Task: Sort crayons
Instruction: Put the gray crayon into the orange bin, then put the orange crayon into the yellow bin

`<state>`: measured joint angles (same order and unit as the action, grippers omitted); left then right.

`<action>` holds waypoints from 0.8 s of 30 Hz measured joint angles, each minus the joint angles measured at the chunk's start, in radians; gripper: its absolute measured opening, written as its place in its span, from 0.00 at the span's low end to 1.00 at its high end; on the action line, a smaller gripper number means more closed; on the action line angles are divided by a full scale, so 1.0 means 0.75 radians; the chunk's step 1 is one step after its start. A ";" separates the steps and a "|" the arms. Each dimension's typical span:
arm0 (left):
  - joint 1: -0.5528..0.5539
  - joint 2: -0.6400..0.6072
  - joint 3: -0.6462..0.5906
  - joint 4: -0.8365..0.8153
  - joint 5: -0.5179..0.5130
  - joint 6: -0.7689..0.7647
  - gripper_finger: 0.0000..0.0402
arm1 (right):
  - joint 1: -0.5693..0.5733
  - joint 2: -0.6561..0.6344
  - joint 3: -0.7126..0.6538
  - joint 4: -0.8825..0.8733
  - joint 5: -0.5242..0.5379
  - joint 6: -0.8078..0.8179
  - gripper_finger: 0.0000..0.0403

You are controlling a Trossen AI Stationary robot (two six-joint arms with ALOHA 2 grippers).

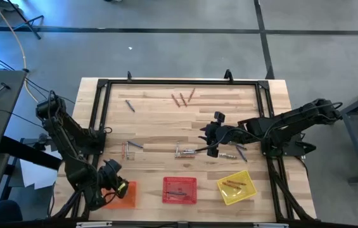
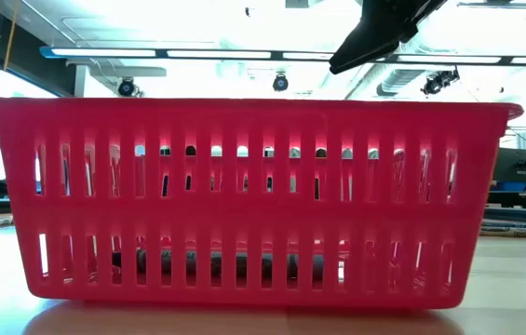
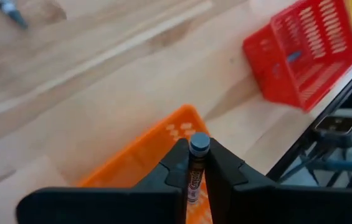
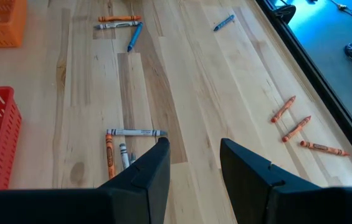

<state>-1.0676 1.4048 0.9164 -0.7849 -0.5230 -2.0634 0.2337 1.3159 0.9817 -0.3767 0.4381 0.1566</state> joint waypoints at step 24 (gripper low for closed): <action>0.230 -0.095 0.000 0.332 -0.182 0.734 0.25 | -0.124 -0.003 0.000 -0.303 -0.002 0.120 0.33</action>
<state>-0.8950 1.3336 0.9165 -0.5362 -0.6594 -1.5131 0.1408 1.3136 0.9817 -0.6041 0.4370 0.2469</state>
